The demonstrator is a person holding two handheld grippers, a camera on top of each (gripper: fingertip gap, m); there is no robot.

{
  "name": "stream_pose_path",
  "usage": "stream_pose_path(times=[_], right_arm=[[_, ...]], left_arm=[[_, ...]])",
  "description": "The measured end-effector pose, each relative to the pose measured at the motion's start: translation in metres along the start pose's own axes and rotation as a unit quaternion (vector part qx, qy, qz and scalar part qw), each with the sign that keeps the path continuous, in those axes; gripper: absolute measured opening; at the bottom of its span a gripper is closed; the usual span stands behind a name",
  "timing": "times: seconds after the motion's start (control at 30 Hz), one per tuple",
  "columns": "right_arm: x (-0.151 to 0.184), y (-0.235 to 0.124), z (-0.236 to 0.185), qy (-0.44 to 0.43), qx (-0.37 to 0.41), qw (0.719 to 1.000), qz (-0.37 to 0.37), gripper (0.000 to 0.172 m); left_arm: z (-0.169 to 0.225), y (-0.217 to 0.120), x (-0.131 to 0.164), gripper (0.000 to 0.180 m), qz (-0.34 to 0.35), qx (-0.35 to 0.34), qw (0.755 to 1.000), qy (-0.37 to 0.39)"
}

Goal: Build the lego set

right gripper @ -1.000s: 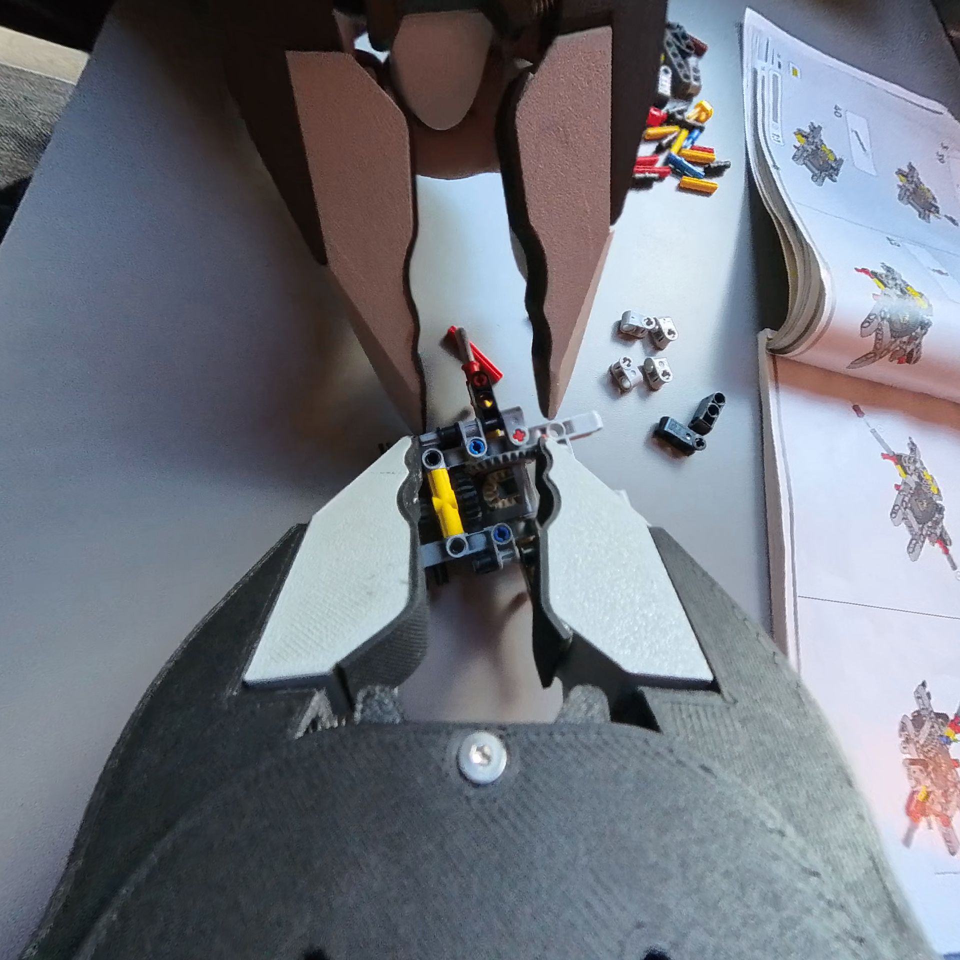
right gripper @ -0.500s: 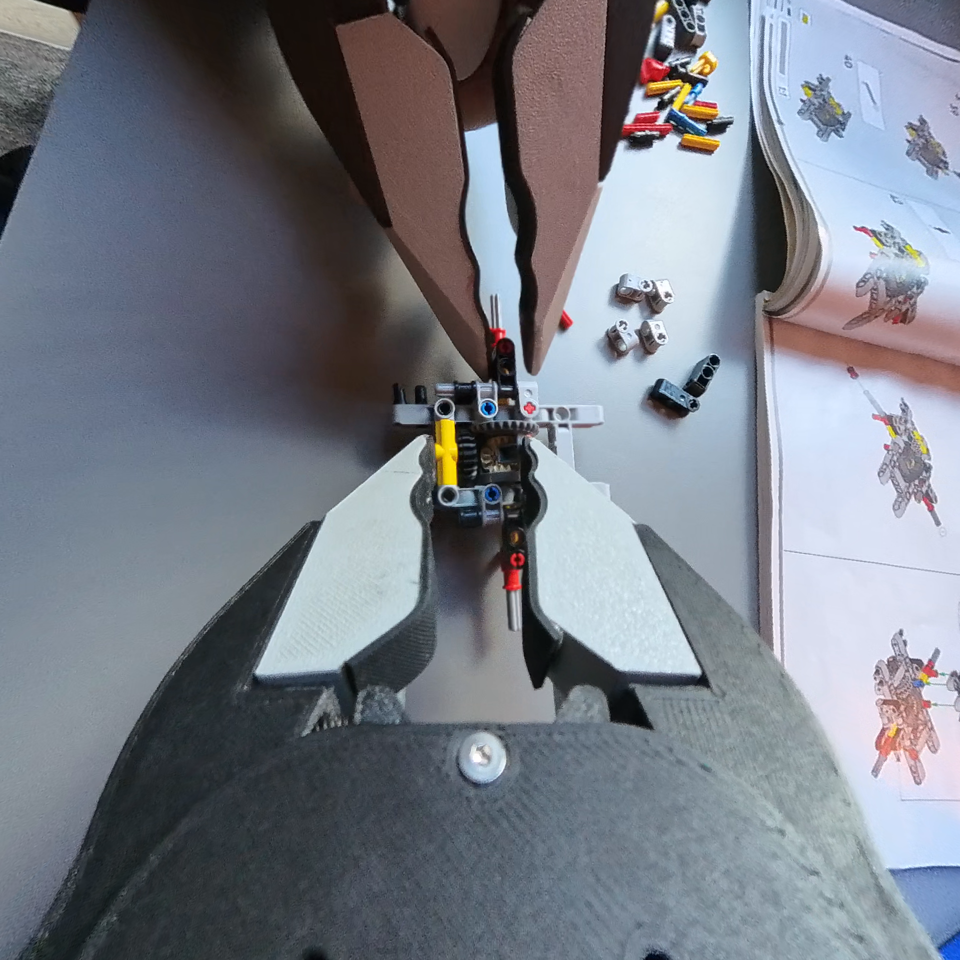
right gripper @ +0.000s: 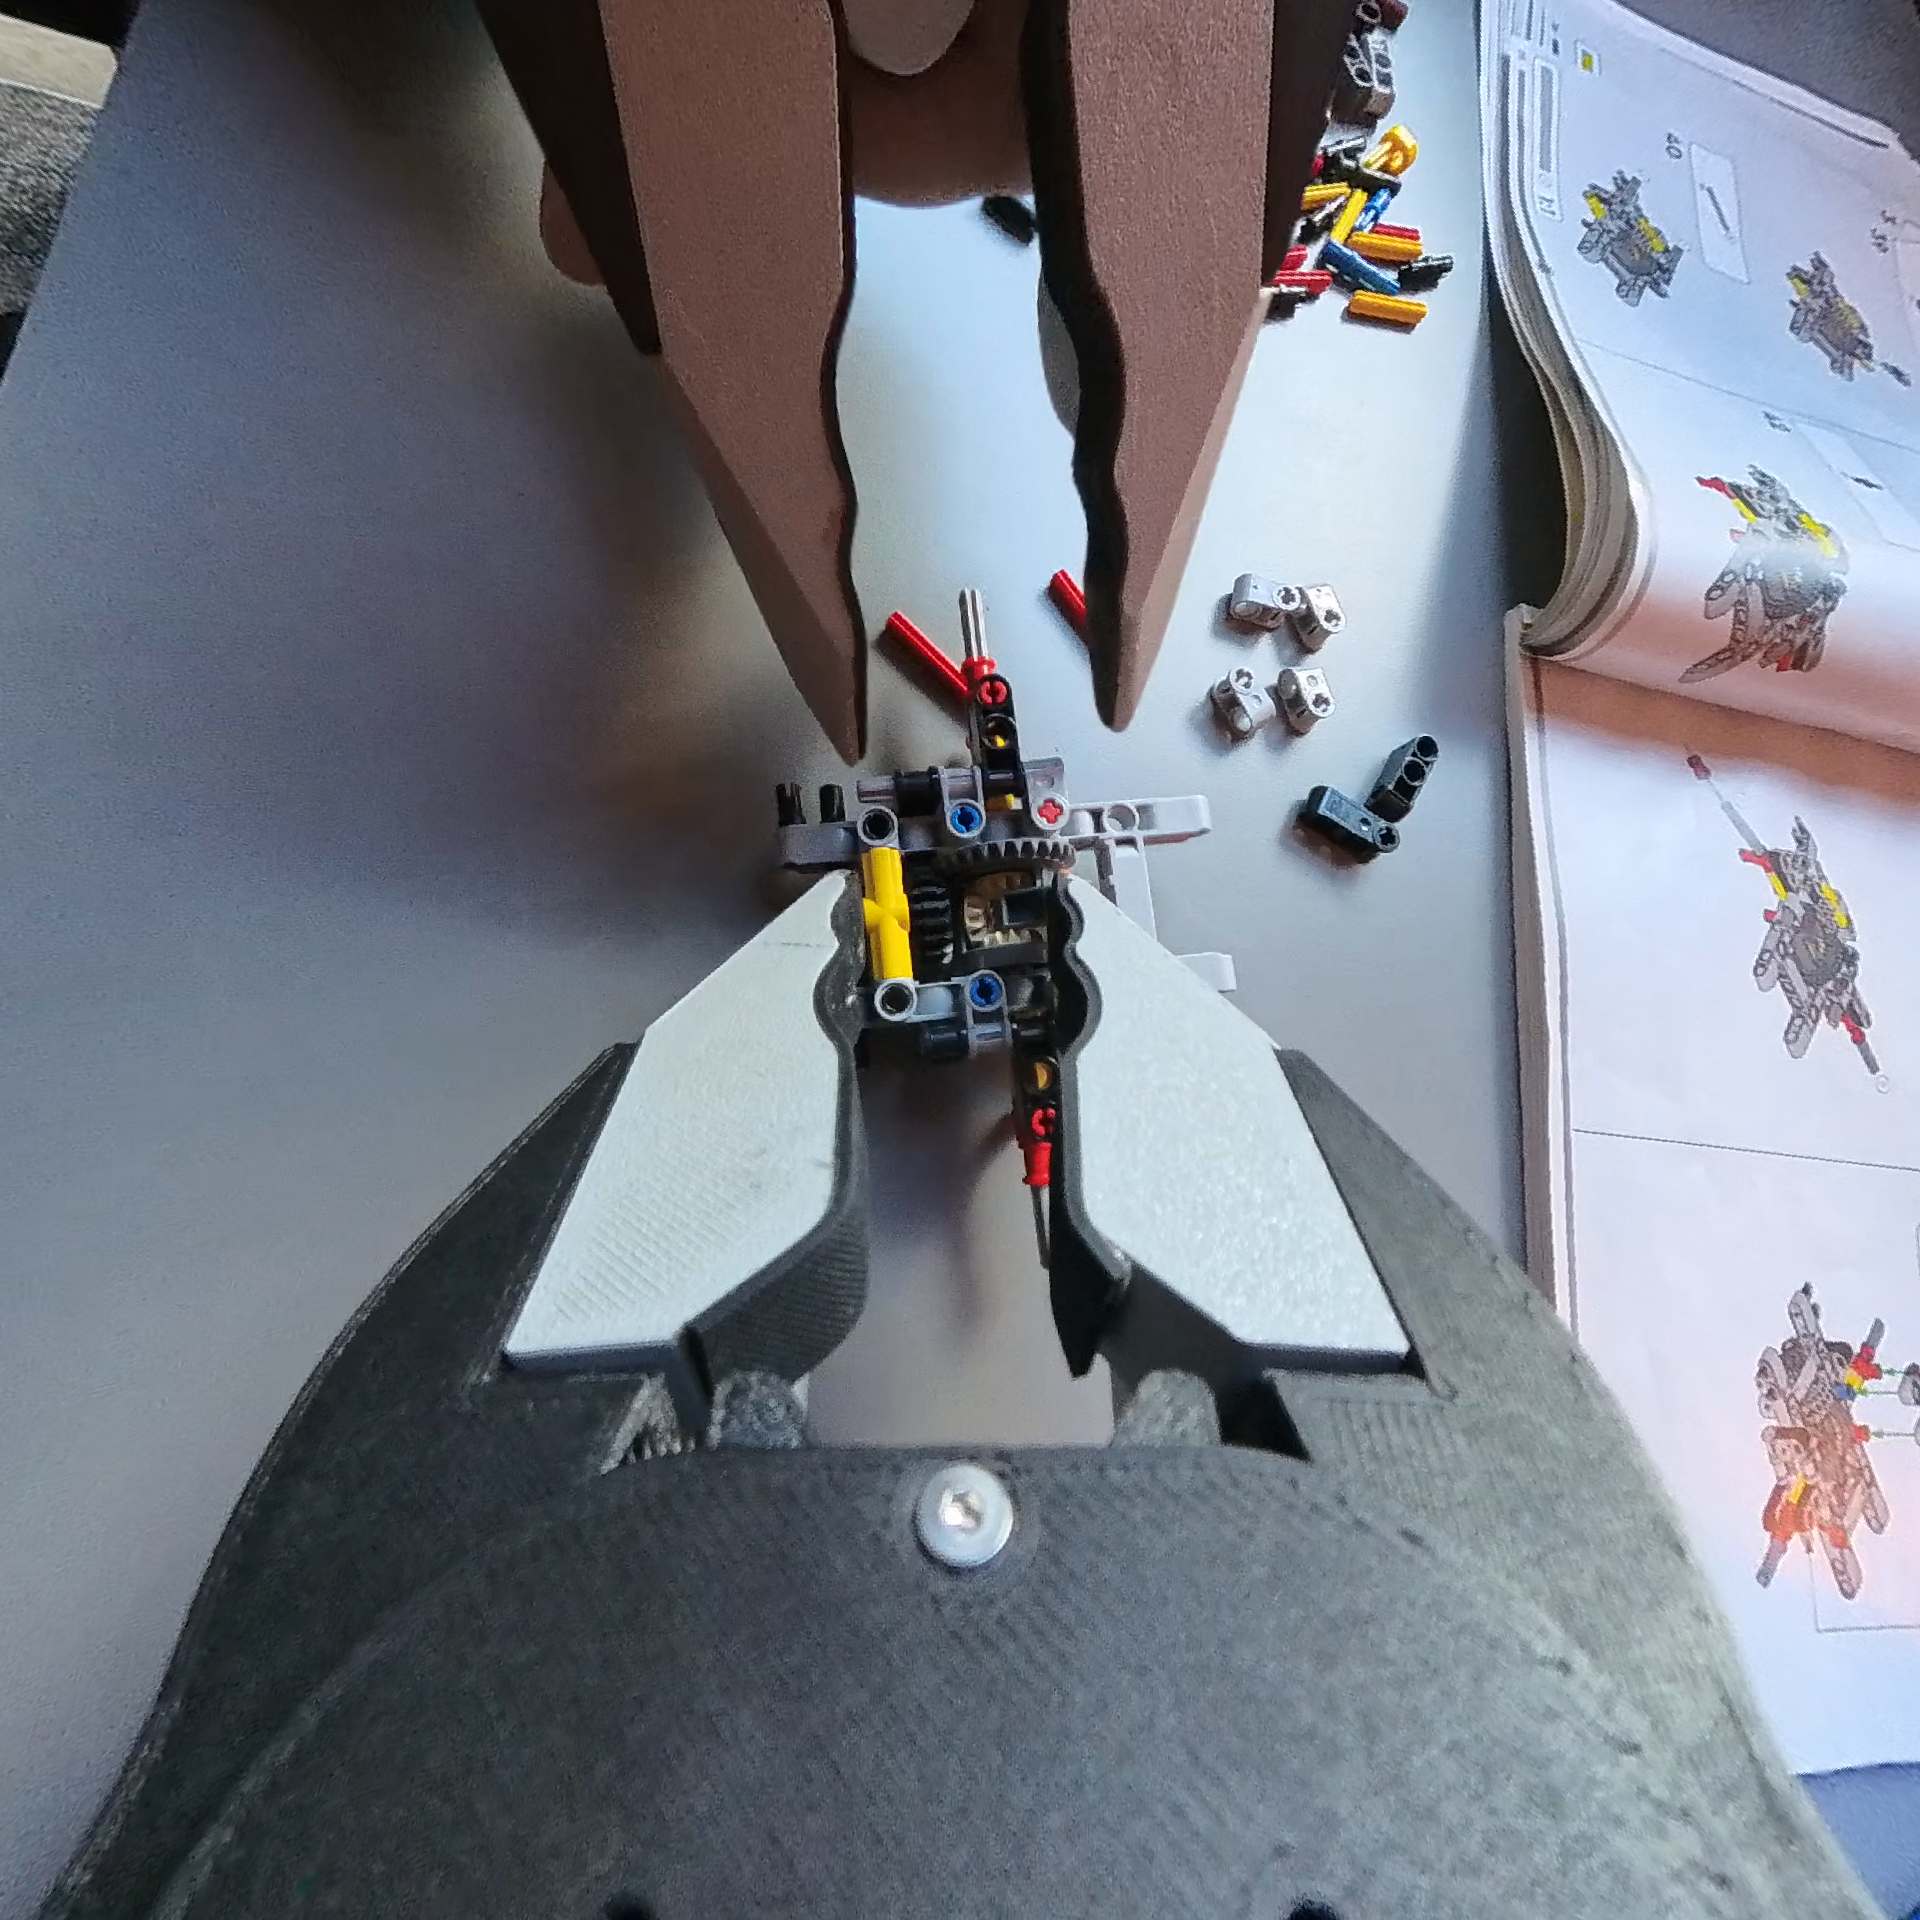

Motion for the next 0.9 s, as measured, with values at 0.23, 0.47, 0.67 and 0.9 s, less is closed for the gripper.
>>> stream_pose_path(times=[0.23, 0.47, 0.67, 0.9], right_arm=[[0.0, 0.001, 0.0, 0.002, 0.0, 1.0, -0.002, 0.034], [0.0, 0.001, 0.0, 0.002, 0.002, 1.0, -0.005, 0.034], [0.0, 0.002, -0.001, 0.004, 0.003, 1.0, -0.007, 0.035], [-0.001, 0.001, -0.002, 0.011, -0.001, 1.0, -0.004, 0.034]], left_arm=[[0.004, 0.01, 0.001, 0.04, -0.017, 0.0, 1.0, 0.01], [0.003, 0.012, 0.0, 0.039, -0.025, -0.019, 0.999, 0.022], [0.003, 0.012, 0.0, 0.038, -0.027, -0.025, 0.999, 0.027], [0.004, 0.013, 0.0, 0.037, -0.024, -0.029, 0.999, 0.014]])
Point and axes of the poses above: each gripper's, where its closed fingertips meet, y out along the fingers, x out of its underside, z = x × y across the jaws, the point moved 1 cm from there along -y, back along the fingers, and after that the axes turned 12 degrees about x, right-handed, at the moved point
